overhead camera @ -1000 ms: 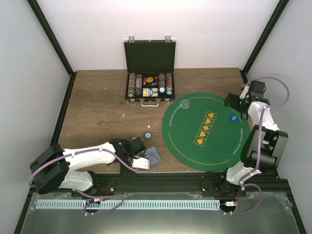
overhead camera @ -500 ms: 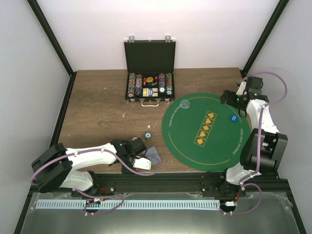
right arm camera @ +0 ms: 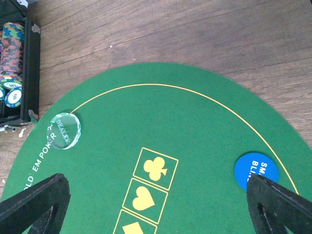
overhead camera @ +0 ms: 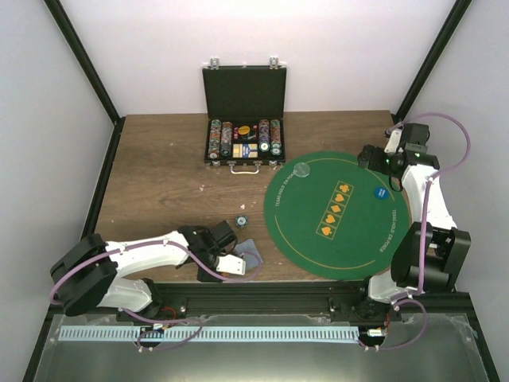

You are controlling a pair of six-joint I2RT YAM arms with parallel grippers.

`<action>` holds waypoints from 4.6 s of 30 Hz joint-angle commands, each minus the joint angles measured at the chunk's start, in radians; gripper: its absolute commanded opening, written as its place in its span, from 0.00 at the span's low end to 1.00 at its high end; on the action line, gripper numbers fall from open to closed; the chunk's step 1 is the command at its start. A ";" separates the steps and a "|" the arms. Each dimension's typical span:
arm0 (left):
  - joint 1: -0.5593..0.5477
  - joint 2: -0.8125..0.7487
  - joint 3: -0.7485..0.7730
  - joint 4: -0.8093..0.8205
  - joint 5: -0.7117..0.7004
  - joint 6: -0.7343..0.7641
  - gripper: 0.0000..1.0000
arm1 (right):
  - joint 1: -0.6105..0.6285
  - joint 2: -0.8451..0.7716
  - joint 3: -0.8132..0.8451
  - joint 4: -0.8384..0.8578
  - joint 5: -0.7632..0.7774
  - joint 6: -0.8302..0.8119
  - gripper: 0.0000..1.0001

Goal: Distribute texas hold em gaming equipment

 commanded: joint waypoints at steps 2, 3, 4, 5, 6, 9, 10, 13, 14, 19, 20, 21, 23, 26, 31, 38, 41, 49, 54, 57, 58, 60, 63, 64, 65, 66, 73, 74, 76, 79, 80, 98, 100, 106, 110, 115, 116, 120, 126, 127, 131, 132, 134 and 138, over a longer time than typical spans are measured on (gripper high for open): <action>0.010 0.005 -0.008 -0.030 0.033 -0.003 0.37 | 0.017 -0.044 0.051 -0.026 0.001 -0.010 1.00; 0.007 0.005 -0.008 -0.031 0.040 -0.010 0.36 | 0.019 -0.047 0.051 -0.027 -0.002 -0.010 1.00; 0.004 0.003 -0.008 -0.032 0.045 -0.014 0.35 | 0.020 -0.049 0.051 -0.030 -0.008 -0.008 1.00; 0.003 -0.002 -0.007 -0.032 0.048 -0.019 0.35 | 0.023 -0.051 0.052 -0.033 -0.017 -0.005 1.00; 0.003 -0.009 -0.006 -0.030 0.050 -0.023 0.35 | 0.031 -0.054 0.051 -0.038 -0.029 -0.002 0.99; 0.003 -0.021 0.009 -0.035 0.062 -0.045 0.35 | 0.088 -0.060 0.045 -0.055 -0.041 0.017 0.99; 0.003 -0.019 0.016 -0.040 0.067 -0.056 0.35 | 0.122 -0.063 0.038 -0.063 -0.041 0.015 0.98; 0.003 -0.021 0.019 -0.037 0.080 -0.077 0.35 | 0.231 -0.072 0.023 -0.097 -0.079 0.029 0.98; 0.003 -0.025 0.017 -0.035 0.087 -0.082 0.35 | 0.260 -0.081 0.007 -0.099 -0.119 0.049 0.97; 0.004 -0.055 0.018 -0.050 0.124 -0.106 0.35 | 0.406 -0.149 -0.074 -0.140 -0.271 0.124 0.95; 0.006 -0.061 0.022 -0.050 0.124 -0.119 0.35 | 0.423 -0.166 -0.095 -0.147 -0.296 0.143 0.94; 0.008 -0.067 0.026 -0.046 0.124 -0.123 0.35 | 0.439 -0.183 -0.122 -0.140 -0.334 0.166 0.93; 0.024 -0.080 0.032 -0.039 0.125 -0.138 0.35 | 0.473 -0.216 -0.186 -0.097 -0.406 0.223 0.90; 0.066 -0.102 0.052 -0.024 0.141 -0.146 0.34 | 0.572 -0.218 -0.260 -0.069 -0.401 0.266 0.87; 0.106 -0.129 0.119 -0.065 0.187 -0.182 0.33 | 0.665 -0.174 -0.351 0.059 -0.542 0.347 0.82; 0.135 -0.140 0.266 -0.175 0.200 -0.185 0.33 | 0.726 -0.119 -0.339 0.204 -0.670 0.439 0.77; 0.148 -0.120 0.333 -0.183 0.164 -0.187 0.33 | 0.730 -0.101 -0.353 0.298 -0.736 0.493 0.75; 0.155 -0.041 0.522 -0.174 0.065 -0.222 0.33 | 0.738 -0.031 -0.332 0.551 -0.848 0.652 0.70; 0.156 -0.022 0.560 -0.137 0.026 -0.239 0.33 | 0.751 -0.011 -0.320 0.595 -0.855 0.684 0.67; 0.156 -0.006 0.570 -0.122 0.021 -0.248 0.32 | 0.771 0.014 -0.308 0.607 -0.846 0.690 0.67; 0.157 -0.002 0.570 -0.118 0.016 -0.251 0.32 | 0.782 0.023 -0.298 0.603 -0.842 0.684 0.67; 0.156 -0.005 0.570 -0.110 0.013 -0.253 0.32 | 0.797 0.041 -0.288 0.603 -0.838 0.682 0.67; 0.157 -0.006 0.571 -0.108 0.017 -0.255 0.32 | 0.808 0.059 -0.276 0.618 -0.834 0.690 0.63; 0.157 -0.005 0.573 -0.107 0.016 -0.257 0.32 | 0.811 0.064 -0.269 0.624 -0.834 0.692 0.62; 0.155 -0.004 0.573 -0.105 0.011 -0.256 0.32 | 0.814 0.070 -0.264 0.624 -0.833 0.692 0.61; 0.156 -0.004 0.574 -0.100 0.007 -0.257 0.32 | 0.815 0.076 -0.259 0.620 -0.833 0.689 0.59; 0.157 0.006 0.577 -0.071 -0.033 -0.259 0.31 | 0.840 0.107 -0.241 0.609 -0.834 0.677 0.47; 0.156 0.009 0.581 -0.072 -0.033 -0.257 0.31 | 0.840 0.109 -0.242 0.609 -0.832 0.675 0.42; 0.157 0.011 0.582 -0.072 -0.037 -0.255 0.31 | 0.840 0.106 -0.242 0.605 -0.826 0.671 0.32; 0.156 0.011 0.581 -0.070 -0.049 -0.253 0.31 | 0.841 0.101 -0.238 0.583 -0.817 0.652 0.14; 0.156 0.012 0.581 -0.071 -0.052 -0.251 0.31 | 0.840 0.099 -0.230 0.566 -0.806 0.641 0.06; 0.254 0.000 0.721 -0.337 -0.069 -0.291 1.00 | 0.498 -0.199 -0.475 -0.032 -0.482 0.369 0.01; 0.277 0.003 0.723 -0.338 -0.076 -0.295 1.00 | 0.498 -0.200 -0.481 -0.086 -0.458 0.372 0.01; 0.291 0.005 0.718 -0.342 -0.095 -0.294 1.00 | 0.499 -0.206 -0.511 -0.195 -0.466 0.349 0.01; 0.290 0.009 0.714 -0.348 -0.108 -0.296 1.00 | 0.499 -0.202 -0.588 -0.137 -0.496 0.393 0.01; 0.292 0.013 0.711 -0.350 -0.113 -0.296 1.00 | 0.573 -0.131 -0.615 0.085 -0.613 0.462 0.01; 0.292 0.015 0.712 -0.351 -0.112 -0.298 1.00 | 0.582 -0.114 -0.605 0.108 -0.627 0.455 0.01; 0.292 0.016 0.711 -0.349 -0.119 -0.296 1.00 | 0.583 -0.044 -0.584 0.119 -0.602 0.417 0.01; 0.292 0.012 0.705 -0.349 -0.128 -0.295 1.00 | 0.584 0.035 -0.586 0.189 -0.650 0.396 0.01; 0.292 0.013 0.705 -0.348 -0.134 -0.297 1.00 | 0.584 0.043 -0.583 0.198 -0.673 0.394 0.02; 0.293 0.013 0.707 -0.355 -0.141 -0.299 1.00 | 0.582 0.036 -0.548 0.181 -0.653 0.391 0.16; 0.294 0.014 0.706 -0.356 -0.139 -0.299 1.00 | 0.582 0.042 -0.534 0.147 -0.602 0.380 0.22; 0.294 0.016 0.706 -0.358 -0.140 -0.299 1.00 | 0.582 0.065 -0.512 0.082 -0.525 0.346 0.28; 0.294 0.016 0.705 -0.359 -0.144 -0.299 1.00 | 0.582 0.065 -0.470 -0.011 -0.423 0.314 0.46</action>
